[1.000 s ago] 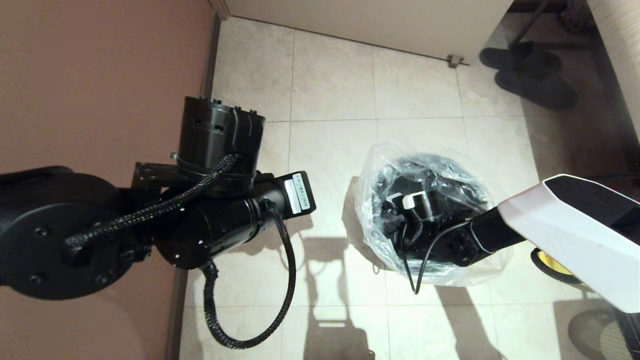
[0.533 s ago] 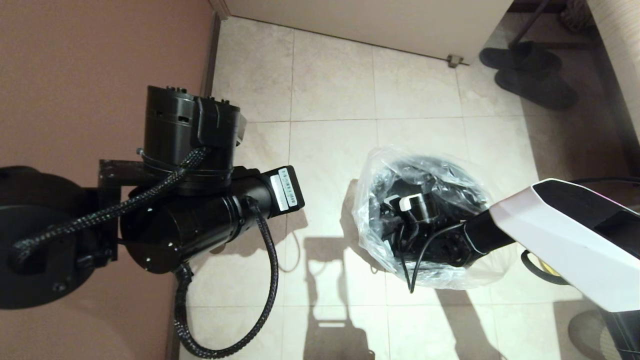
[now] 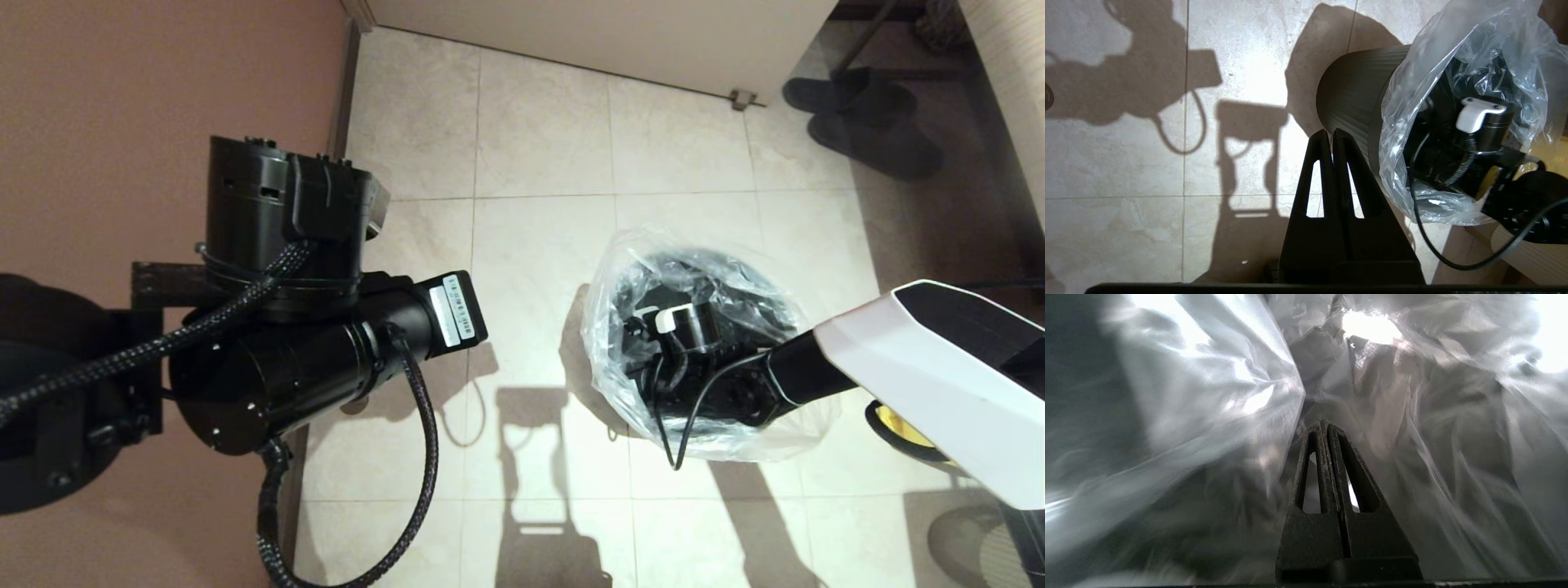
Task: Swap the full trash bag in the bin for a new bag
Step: Put the new garbage bag on the trash can
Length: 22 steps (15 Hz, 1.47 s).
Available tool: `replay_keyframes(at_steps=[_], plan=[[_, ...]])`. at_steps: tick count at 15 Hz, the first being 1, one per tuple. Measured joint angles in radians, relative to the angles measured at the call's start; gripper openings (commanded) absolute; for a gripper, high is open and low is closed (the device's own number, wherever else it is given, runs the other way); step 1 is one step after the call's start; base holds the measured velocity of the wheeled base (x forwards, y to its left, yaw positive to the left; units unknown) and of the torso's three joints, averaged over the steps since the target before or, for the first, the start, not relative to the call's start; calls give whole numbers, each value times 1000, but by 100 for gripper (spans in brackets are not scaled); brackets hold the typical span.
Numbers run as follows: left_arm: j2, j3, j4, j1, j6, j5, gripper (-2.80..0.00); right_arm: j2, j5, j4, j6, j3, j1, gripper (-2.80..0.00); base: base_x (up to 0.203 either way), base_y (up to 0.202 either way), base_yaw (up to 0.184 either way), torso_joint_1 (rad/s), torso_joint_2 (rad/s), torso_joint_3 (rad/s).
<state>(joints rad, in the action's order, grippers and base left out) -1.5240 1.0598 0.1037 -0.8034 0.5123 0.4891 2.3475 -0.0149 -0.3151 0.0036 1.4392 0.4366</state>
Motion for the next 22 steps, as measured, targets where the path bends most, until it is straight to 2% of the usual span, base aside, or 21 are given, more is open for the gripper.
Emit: replay_keyframes(at_steps=[4, 8, 11, 13, 17, 22], plan=[[22, -5, -37, -2, 0, -10, -280, -158, -24, 44, 108, -93, 8, -280, 0, 0, 0, 0, 0, 0], [30, -67, -41, -1, 0, -27, -280, -330, -27, 61, 214, -216, 14, -280, 0, 0, 0, 0, 0, 0], [29, -101, -34, 5, 1, -29, -280, -448, -29, 188, 321, -244, 27, -280, 0, 0, 0, 0, 0, 0], [20, -121, -30, 17, 2, -45, -280, -514, -33, 285, 363, -245, 43, -280, 0, 0, 0, 0, 0, 0], [-8, -133, -22, 52, 5, -87, -280, -622, -136, 415, 418, -241, 53, -280, 0, 0, 0, 0, 0, 0], [-13, -133, -14, 56, 6, -85, -280, -593, -144, 414, 420, -227, 66, -280, 0, 0, 0, 0, 0, 0]])
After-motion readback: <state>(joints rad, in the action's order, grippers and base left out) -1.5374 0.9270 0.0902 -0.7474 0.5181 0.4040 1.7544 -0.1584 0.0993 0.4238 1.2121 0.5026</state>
